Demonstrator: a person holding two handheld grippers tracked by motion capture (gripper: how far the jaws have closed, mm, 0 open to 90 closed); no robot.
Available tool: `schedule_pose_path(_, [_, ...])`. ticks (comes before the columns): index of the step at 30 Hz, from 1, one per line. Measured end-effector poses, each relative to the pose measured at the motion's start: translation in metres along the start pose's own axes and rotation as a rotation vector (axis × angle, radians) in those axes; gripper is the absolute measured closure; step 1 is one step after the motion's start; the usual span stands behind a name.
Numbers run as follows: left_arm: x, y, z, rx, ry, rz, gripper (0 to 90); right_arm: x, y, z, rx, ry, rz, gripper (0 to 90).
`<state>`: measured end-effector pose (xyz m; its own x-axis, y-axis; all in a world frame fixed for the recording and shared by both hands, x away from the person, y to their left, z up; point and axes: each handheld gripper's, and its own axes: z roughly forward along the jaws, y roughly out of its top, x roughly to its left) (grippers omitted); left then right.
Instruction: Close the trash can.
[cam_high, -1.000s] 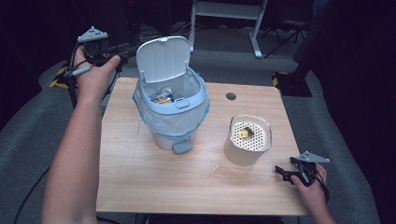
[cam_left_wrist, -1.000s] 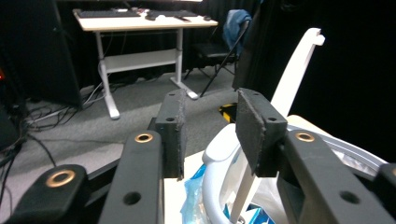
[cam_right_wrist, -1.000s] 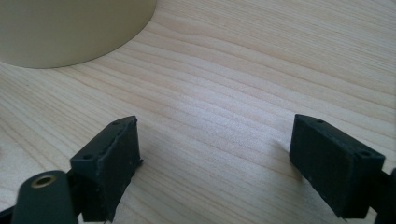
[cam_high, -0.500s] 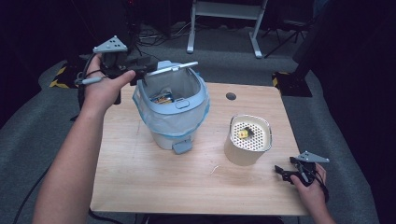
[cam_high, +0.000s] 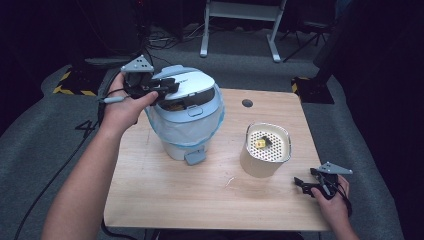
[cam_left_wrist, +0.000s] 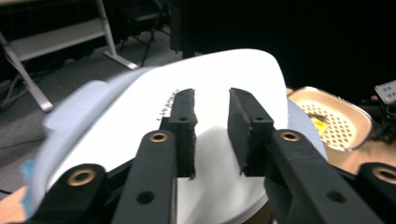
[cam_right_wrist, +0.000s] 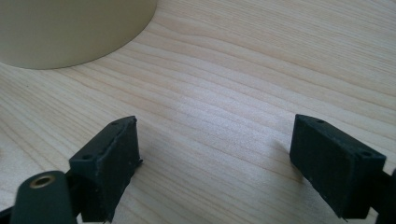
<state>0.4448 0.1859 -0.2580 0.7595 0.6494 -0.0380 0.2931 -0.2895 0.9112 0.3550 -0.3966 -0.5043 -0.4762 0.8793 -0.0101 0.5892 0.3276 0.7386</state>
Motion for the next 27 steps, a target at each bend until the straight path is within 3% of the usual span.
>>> schedule_pose_path(3, [-0.003,-0.003,0.005,0.029,-0.012,-0.001,77.3,0.000,0.000,0.000,0.000,0.000,0.000,15.8])
schedule_pose_path(10, [-0.012,-0.002,0.018,0.122,0.008,0.045,84.4,0.000,0.000,0.000,0.000,0.000,0.000,15.8])
schedule_pose_path(14, [-0.014,-0.001,0.022,0.122,0.004,0.048,84.8,0.000,0.000,0.000,0.000,0.000,0.000,15.8])
schedule_pose_path(24, [-0.012,0.000,0.028,0.122,-0.028,-0.001,90.0,0.000,0.000,0.000,0.000,0.000,0.000,15.8])
schedule_pose_path(27, [-0.014,0.002,0.028,0.139,-0.019,0.011,90.0,0.000,0.000,0.000,0.000,0.001,0.000,15.8])
